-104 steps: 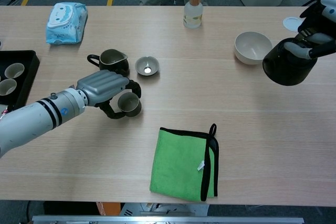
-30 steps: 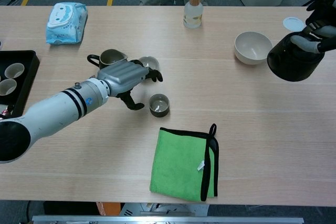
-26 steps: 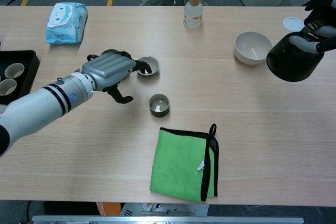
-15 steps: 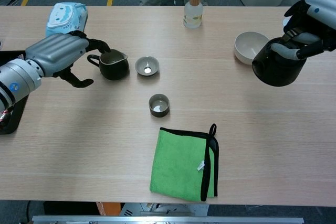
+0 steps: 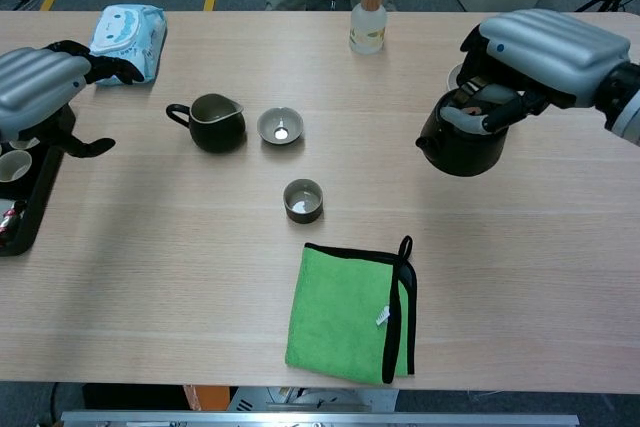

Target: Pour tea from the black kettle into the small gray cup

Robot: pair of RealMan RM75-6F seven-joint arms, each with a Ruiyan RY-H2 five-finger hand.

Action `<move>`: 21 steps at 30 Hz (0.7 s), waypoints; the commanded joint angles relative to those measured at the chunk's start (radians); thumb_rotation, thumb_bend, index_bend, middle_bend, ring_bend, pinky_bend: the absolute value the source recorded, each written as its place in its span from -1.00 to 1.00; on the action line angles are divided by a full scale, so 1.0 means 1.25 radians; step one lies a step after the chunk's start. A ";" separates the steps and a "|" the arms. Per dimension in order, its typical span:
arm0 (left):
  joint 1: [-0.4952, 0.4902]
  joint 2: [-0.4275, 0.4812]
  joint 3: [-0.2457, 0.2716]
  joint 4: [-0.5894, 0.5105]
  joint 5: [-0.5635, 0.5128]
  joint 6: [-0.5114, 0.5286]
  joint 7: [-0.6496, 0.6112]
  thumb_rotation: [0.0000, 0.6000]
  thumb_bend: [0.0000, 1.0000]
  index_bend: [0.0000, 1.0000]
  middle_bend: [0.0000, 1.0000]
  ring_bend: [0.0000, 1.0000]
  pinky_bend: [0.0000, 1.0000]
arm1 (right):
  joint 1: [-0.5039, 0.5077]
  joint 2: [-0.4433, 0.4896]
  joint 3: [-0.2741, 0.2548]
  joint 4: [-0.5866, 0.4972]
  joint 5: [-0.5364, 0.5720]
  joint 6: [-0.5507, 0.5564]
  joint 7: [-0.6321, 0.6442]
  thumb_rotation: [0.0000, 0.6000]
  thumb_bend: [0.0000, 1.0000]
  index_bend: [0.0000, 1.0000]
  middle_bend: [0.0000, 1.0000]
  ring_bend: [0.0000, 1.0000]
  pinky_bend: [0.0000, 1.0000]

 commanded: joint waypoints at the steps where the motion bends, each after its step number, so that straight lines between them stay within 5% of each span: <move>1: 0.009 0.010 -0.003 -0.004 0.006 0.004 -0.004 1.00 -0.44 -0.66 -0.57 -0.62 -0.83 | 0.022 -0.029 0.006 0.014 0.023 -0.019 -0.027 0.59 -0.29 1.00 0.94 0.90 -0.57; 21: 0.058 0.041 -0.027 -0.027 0.031 0.014 0.000 1.00 -0.44 -0.65 -0.57 -0.62 -0.83 | 0.139 -0.198 0.036 0.098 0.161 -0.067 -0.163 0.60 -0.29 1.00 0.94 0.90 -0.57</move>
